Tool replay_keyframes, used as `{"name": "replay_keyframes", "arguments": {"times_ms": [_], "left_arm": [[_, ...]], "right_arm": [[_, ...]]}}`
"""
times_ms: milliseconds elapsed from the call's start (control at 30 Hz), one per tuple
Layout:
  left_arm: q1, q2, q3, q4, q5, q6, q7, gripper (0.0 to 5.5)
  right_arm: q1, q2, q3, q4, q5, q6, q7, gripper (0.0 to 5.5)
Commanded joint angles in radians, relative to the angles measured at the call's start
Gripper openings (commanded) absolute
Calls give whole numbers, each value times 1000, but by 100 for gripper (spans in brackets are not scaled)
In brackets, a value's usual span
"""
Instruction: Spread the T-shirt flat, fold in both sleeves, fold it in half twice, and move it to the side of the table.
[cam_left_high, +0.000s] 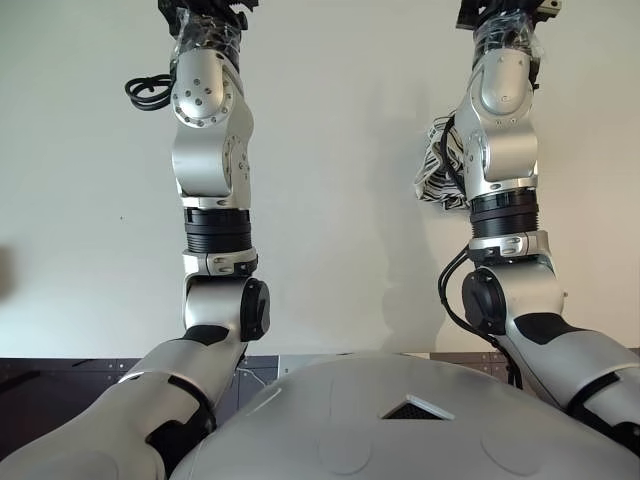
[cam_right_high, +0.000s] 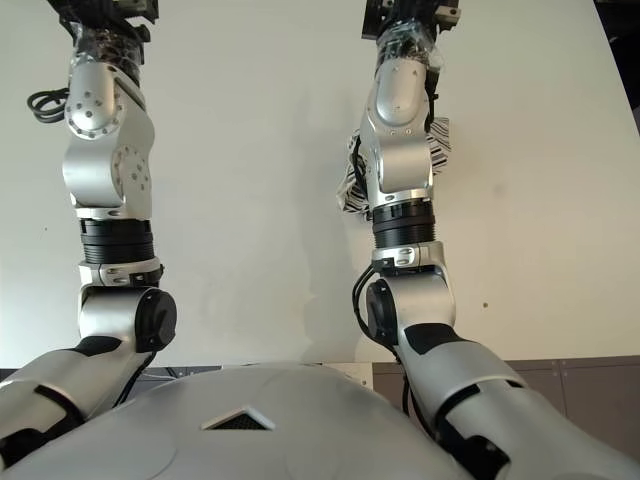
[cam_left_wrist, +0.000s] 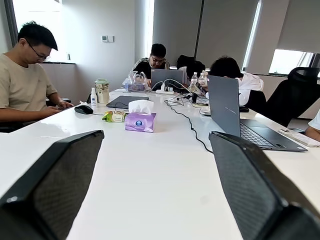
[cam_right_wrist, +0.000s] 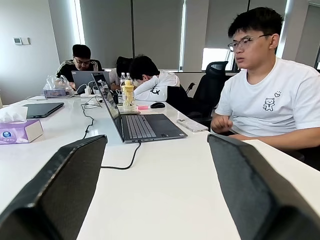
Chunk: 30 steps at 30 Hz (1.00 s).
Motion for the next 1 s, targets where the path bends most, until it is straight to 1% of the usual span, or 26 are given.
{"name": "replay_keyframes", "arguments": {"times_ms": [33, 167, 267, 300, 367, 400, 467, 533, 733, 800, 900, 1000], "left_arm": [[55, -21, 46, 28, -15, -40, 24, 390], [132, -1, 70, 34, 11, -55, 39, 390], [137, 7, 45, 61, 41, -53, 28, 390], [138, -2, 32, 57, 47, -44, 30, 390], [157, -44, 18, 40, 45, -32, 49, 390], [156, -62, 20, 28, 32, -31, 52, 390], [139, -60, 15, 42, 44, -53, 55, 390], [152, -48, 37, 14, 37, -52, 56, 390], [236, 1, 91, -55, 27, -11, 40, 390], [271, -9, 101, -80, 20, 7, 49, 390], [270, -27, 97, -98, 7, 18, 45, 390], [202, -23, 38, -95, 6, 10, -14, 390]], "right_arm": [[-22, -42, -11, 65, -7, -17, 27, 371], [-75, -42, -8, 99, -2, -29, 39, 371], [20, -67, -41, 15, -6, -16, 11, 371], [58, -86, -62, -11, 1, -6, 13, 371], [100, -131, -66, -28, -10, -14, 43, 371], [111, -136, -71, -53, -7, 2, 46, 371], [205, -125, -82, -139, -7, 42, 30, 371], [280, -115, -61, -235, -16, 84, 46, 371], [324, -50, 9, -366, -36, 150, 51, 371], [330, -51, 15, -370, -41, 160, 55, 371], [310, -51, 36, -343, -45, 161, 80, 371], [268, -35, 57, -288, -39, 144, 101, 371]]}}
